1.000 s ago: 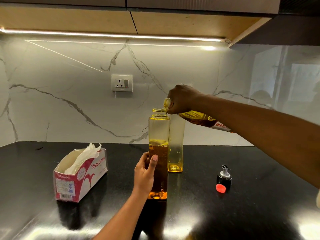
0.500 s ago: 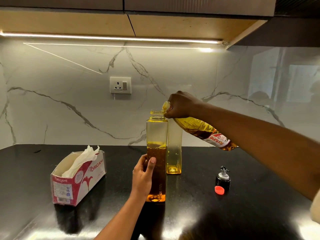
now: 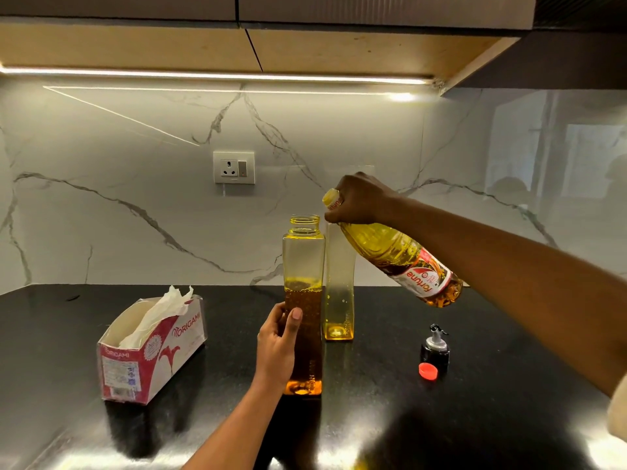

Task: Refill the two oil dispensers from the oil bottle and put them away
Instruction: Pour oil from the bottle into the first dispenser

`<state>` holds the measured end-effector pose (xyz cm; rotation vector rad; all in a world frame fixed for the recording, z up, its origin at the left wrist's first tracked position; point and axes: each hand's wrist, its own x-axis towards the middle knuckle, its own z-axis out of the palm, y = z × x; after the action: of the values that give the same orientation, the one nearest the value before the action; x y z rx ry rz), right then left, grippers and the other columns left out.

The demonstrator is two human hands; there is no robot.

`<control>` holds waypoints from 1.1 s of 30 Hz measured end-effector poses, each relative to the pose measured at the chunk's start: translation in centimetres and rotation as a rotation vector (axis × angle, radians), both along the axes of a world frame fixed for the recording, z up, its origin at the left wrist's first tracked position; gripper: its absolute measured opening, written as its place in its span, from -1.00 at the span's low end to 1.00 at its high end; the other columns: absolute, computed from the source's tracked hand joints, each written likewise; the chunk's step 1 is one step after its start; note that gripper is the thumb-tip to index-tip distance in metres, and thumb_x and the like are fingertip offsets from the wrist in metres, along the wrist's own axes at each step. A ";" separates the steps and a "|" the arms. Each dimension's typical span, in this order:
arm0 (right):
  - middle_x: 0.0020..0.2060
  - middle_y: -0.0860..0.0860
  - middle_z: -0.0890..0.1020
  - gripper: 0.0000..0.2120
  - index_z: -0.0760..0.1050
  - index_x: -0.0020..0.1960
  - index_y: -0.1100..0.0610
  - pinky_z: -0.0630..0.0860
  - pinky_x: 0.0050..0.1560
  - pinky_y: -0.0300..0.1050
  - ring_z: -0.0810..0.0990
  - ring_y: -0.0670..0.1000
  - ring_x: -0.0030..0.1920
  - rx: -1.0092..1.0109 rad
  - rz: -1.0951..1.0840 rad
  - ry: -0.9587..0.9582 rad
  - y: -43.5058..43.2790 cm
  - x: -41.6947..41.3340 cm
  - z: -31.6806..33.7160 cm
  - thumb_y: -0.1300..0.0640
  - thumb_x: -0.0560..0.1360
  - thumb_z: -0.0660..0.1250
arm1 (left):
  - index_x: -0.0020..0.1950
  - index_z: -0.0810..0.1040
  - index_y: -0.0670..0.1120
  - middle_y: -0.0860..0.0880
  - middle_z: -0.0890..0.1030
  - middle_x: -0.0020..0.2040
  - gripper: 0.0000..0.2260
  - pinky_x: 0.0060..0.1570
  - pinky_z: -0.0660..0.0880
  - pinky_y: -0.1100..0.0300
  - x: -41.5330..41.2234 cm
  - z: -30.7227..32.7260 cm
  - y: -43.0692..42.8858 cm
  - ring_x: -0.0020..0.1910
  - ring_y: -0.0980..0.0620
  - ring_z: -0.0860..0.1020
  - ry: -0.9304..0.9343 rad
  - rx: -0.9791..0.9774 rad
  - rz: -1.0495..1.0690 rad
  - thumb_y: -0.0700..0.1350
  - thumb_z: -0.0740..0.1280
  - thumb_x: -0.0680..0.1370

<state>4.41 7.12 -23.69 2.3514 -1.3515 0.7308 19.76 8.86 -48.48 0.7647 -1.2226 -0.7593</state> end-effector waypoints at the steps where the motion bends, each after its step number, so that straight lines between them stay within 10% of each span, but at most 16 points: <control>1: -0.45 0.01 0.39 -0.63 0.29 -0.44 0.05 0.26 -0.40 -0.21 0.41 0.05 -0.32 0.003 0.004 0.002 0.1 0.3 0.1 -0.03 0.37 0.42 | 0.08 0.54 -0.08 -0.17 0.63 -0.09 -0.28 -0.10 0.60 0.06 0.0 0.0 0.0 -0.07 -0.20 0.62 0.001 0.001 0.000 0.49 0.34 0.24; 11: -0.48 -0.01 0.37 -0.65 0.30 -0.44 0.05 0.23 -0.43 -0.22 0.36 0.02 -0.39 0.050 0.013 0.081 -0.2 0.9 -0.7 0.01 0.36 0.43 | 0.05 0.56 -0.02 -0.17 0.63 -0.09 -0.33 -0.01 0.55 -0.09 0.0 0.2 0.3 -0.04 -0.25 0.59 -0.012 0.007 0.002 0.50 0.33 0.25; 21: -0.45 -0.01 0.39 -0.66 0.31 -0.41 0.05 0.25 -0.43 -0.24 0.40 0.03 -0.34 0.046 -0.032 0.124 -0.2 -0.4 -0.8 -0.02 0.37 0.42 | 0.07 0.55 -0.08 -0.07 0.66 -0.14 -0.27 -0.16 0.59 0.19 -0.1 0.3 0.4 -0.12 -0.08 0.64 -0.005 -0.008 0.004 0.50 0.34 0.22; 33: -0.45 0.07 0.53 -0.76 0.46 -0.42 0.13 0.47 -0.36 -0.19 0.49 -0.01 -0.46 0.180 0.034 -0.612 -0.6 -4.3 0.7 0.11 0.36 0.43 | 0.04 0.55 -0.06 -0.08 0.65 -0.17 -0.29 -0.19 0.58 0.15 -0.2 0.4 0.8 -0.16 -0.05 0.63 -0.015 -0.010 0.046 0.51 0.33 0.23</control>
<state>0.11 6.54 -22.97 2.3869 -1.6673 1.4826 19.57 9.62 -48.03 0.7887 -1.2173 -0.7109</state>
